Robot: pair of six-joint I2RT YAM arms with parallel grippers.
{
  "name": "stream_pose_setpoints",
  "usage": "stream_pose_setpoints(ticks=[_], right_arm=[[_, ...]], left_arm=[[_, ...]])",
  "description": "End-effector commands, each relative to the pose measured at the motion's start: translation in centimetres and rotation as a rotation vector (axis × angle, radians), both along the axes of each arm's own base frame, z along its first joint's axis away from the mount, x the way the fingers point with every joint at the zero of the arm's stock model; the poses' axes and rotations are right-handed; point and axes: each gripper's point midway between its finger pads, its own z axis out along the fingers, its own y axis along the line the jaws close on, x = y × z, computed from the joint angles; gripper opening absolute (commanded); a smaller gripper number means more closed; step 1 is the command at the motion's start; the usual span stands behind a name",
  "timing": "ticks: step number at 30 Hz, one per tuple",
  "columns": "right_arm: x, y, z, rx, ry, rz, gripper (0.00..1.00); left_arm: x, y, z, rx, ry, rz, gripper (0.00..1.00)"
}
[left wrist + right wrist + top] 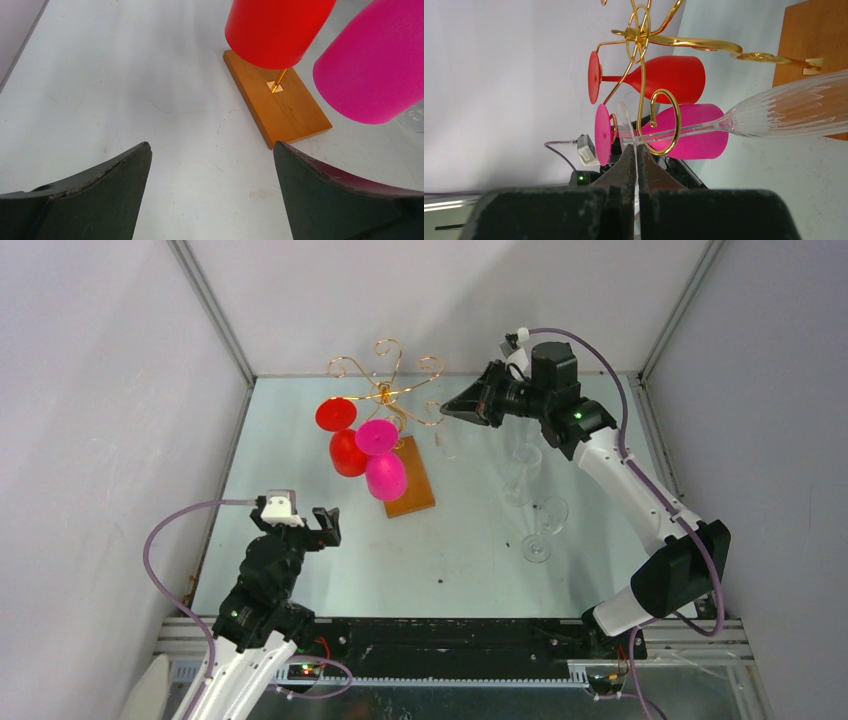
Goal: Place the wine glass upside down on the wine glass rack
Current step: Turn the wine glass upside down at the wine rack.
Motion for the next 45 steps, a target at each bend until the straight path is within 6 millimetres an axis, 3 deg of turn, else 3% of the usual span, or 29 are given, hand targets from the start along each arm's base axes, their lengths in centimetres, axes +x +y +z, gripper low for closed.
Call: stream_pose_setpoints(ticks=[1, 32, 45], right_arm=[[0.4, 0.1, 1.7, 0.042, -0.053, 0.014, 0.00], [1.8, 1.4, 1.3, 0.032, -0.049, 0.009, 0.00], [2.0, 0.9, 1.1, -0.020, -0.069, -0.013, 0.15]], left_arm=[[0.0, 0.1, 0.9, -0.012, -0.022, 0.008, 1.00], [0.1, 0.1, 0.7, -0.011, -0.021, 0.010, 1.00], [0.1, 0.1, 0.8, -0.012, -0.023, 0.010, 1.00]])
